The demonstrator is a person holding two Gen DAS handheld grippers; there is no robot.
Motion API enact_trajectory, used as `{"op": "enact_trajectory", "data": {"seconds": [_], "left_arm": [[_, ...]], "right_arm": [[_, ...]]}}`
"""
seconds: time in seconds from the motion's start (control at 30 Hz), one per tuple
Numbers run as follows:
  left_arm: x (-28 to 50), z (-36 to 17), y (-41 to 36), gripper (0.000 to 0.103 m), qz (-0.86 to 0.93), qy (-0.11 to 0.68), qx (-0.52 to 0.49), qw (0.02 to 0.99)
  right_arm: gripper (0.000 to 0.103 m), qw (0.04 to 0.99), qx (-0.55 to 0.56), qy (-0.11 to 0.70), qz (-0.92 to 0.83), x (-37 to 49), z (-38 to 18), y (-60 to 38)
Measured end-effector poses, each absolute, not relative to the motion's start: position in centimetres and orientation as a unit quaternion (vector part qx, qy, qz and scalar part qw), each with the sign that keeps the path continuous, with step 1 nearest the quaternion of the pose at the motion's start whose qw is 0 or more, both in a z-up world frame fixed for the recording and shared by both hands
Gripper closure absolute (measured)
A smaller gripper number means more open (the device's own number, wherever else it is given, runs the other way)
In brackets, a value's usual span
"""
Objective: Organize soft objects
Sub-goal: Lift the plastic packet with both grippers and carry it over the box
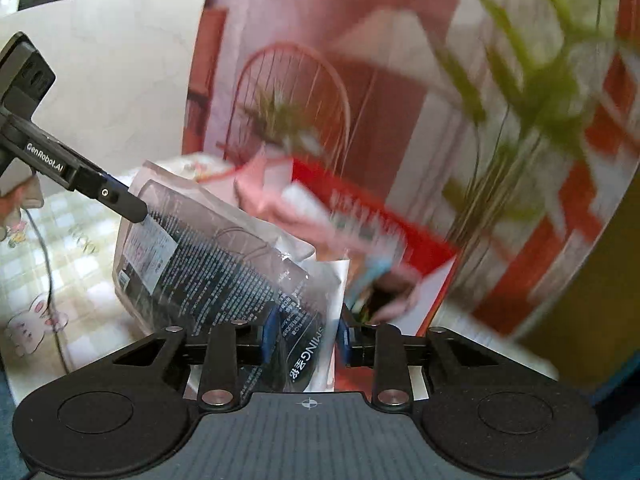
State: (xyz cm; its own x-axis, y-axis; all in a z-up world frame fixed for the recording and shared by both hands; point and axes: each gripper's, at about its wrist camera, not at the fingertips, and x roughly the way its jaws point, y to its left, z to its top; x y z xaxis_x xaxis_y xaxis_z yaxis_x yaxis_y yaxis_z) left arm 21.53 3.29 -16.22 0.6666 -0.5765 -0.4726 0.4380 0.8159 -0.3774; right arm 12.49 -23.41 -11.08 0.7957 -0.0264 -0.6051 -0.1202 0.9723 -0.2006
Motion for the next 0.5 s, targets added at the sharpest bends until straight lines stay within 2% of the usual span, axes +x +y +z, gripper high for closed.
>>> {"op": "enact_trajectory", "data": {"seconds": [0.3,0.5], "left_arm": [[23.6,-10.5,0.8,0.053,-0.249,0.206,-0.085,0.942],[25.4,-10.7,-0.5,0.053,-0.225,0.209,-0.073,0.949]], "right_arm": [[0.079,0.968,-0.147,0.202,-0.027,14.8,-5.7,-24.8],[0.079,0.974,-0.122,0.185,-0.051,17.1,-6.6,-26.2]]}}
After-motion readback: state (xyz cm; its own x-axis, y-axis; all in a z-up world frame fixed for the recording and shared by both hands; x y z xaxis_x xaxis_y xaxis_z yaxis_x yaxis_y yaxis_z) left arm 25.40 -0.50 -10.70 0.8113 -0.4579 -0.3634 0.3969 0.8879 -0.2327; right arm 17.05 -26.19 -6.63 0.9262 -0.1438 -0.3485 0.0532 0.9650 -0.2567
